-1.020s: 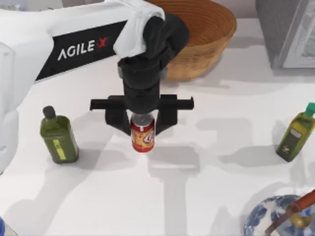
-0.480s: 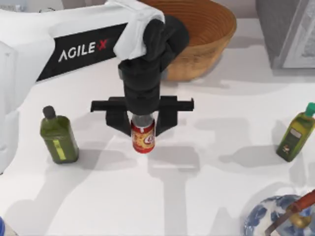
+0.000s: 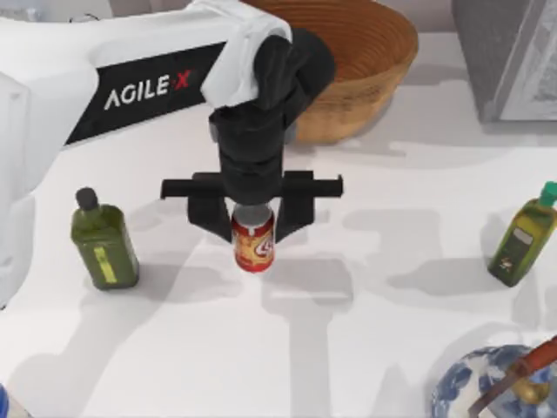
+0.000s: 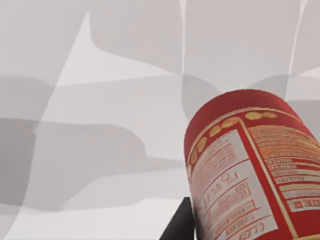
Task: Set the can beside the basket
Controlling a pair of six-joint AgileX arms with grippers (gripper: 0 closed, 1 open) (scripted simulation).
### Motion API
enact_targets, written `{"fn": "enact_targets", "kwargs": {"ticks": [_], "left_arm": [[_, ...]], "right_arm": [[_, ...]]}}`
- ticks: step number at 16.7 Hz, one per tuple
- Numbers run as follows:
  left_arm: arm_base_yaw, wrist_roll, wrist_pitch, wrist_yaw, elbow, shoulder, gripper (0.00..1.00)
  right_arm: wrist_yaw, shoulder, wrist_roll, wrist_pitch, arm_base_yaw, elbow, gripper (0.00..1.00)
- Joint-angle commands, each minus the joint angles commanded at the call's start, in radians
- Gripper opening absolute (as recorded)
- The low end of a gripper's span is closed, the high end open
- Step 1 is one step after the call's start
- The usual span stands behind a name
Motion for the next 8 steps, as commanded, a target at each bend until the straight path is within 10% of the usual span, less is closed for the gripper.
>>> {"fn": "enact_targets", "kwargs": {"ticks": [8], "left_arm": [[0.0, 0.0, 0.0, 0.0, 0.0, 0.0, 0.9]], "right_arm": [[0.0, 0.0, 0.0, 0.0, 0.0, 0.0, 1.0]]}}
